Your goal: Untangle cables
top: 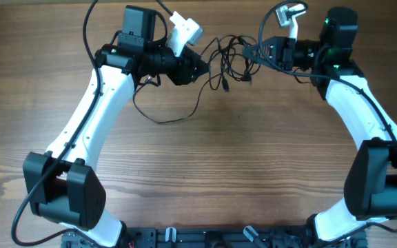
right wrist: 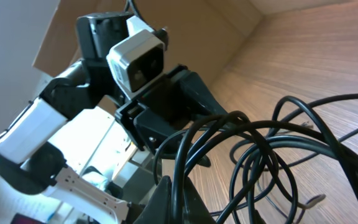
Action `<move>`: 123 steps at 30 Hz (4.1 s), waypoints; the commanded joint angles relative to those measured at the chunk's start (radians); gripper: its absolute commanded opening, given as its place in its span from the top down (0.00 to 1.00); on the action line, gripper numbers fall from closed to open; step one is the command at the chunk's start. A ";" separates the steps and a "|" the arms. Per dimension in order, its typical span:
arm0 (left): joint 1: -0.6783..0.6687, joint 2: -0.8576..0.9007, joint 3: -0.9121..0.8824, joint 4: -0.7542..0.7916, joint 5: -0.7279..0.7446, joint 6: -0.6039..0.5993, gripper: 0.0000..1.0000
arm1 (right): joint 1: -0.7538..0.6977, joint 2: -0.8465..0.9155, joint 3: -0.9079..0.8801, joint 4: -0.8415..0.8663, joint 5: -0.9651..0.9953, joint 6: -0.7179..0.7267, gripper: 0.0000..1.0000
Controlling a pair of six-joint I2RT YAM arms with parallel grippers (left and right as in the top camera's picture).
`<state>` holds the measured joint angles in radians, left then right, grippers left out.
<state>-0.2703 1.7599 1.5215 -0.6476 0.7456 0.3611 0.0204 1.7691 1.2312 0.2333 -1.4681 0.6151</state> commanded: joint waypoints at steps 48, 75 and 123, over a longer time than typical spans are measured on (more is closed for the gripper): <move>0.524 -0.296 0.016 -0.130 -0.066 -0.010 0.96 | -0.056 -0.032 0.006 -0.600 0.617 -0.380 0.95; 0.534 -0.296 0.016 -0.117 -0.164 -0.010 0.96 | -0.232 -0.032 0.009 -1.102 1.890 -0.141 0.95; 0.076 0.026 0.016 -0.097 -0.016 -0.002 0.33 | 0.225 -0.047 0.428 -1.067 1.213 -0.301 0.95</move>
<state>-0.1520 1.7420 1.5238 -0.7715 0.7055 0.3523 0.2417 1.7611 1.6268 -0.8265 -0.2222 0.3302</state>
